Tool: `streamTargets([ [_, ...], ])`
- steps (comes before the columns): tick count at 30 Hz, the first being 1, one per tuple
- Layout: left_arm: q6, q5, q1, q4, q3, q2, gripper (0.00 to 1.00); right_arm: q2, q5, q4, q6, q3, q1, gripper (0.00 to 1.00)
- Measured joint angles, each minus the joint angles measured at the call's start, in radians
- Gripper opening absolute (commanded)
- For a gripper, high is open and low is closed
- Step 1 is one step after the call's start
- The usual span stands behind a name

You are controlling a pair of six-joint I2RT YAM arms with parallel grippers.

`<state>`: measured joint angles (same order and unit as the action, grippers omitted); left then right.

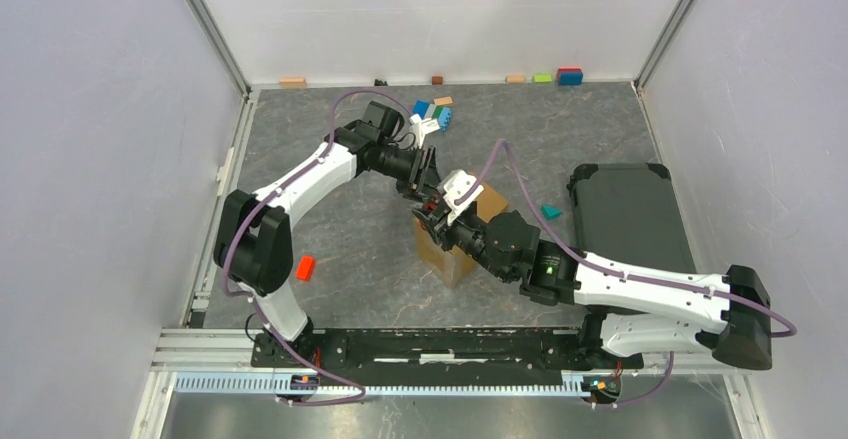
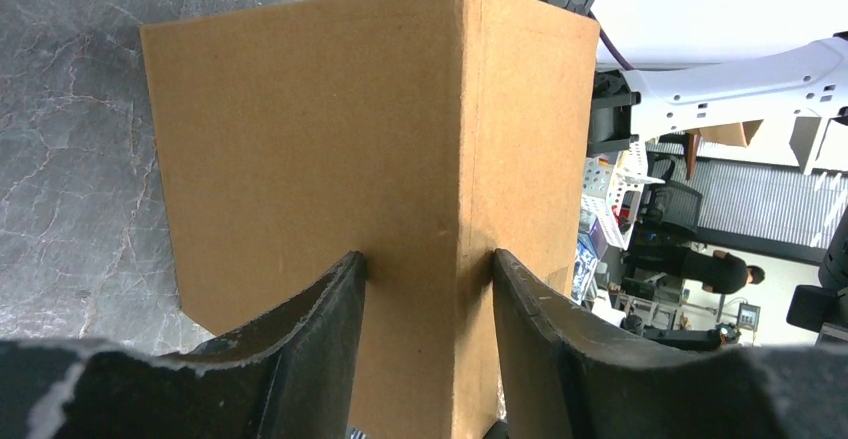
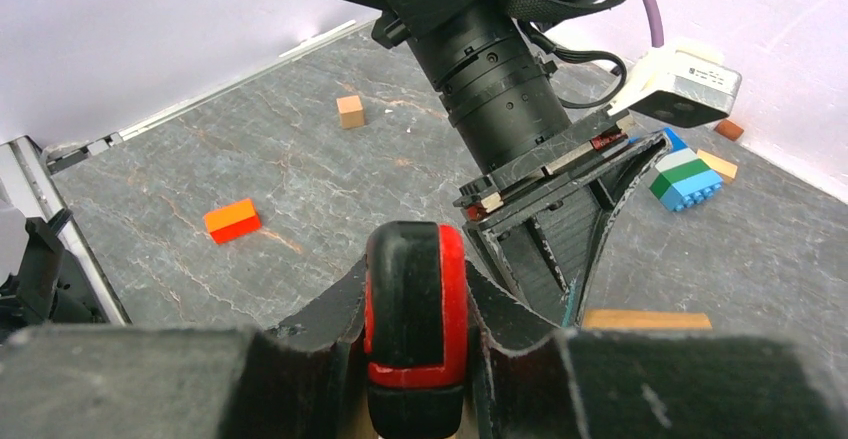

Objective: Unpack the express box
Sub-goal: Cut the express box at the center of the board.

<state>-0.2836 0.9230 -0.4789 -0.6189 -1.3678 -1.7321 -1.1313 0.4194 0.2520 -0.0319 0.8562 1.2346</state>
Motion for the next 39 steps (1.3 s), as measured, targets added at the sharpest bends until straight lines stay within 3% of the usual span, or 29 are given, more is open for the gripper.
streamTargets([
  [22, 0.0, 0.022, 0.0, -0.038, -0.047, -0.046, 0.54, 0.091, 0.009, -0.087, -0.063, -0.037, 0.002, 0.0],
  [39, 0.0, 0.032, 0.0, -0.06, -0.07, -0.07, 0.53, 0.174, 0.027, -0.04, -0.14, -0.146, 0.002, 0.0],
])
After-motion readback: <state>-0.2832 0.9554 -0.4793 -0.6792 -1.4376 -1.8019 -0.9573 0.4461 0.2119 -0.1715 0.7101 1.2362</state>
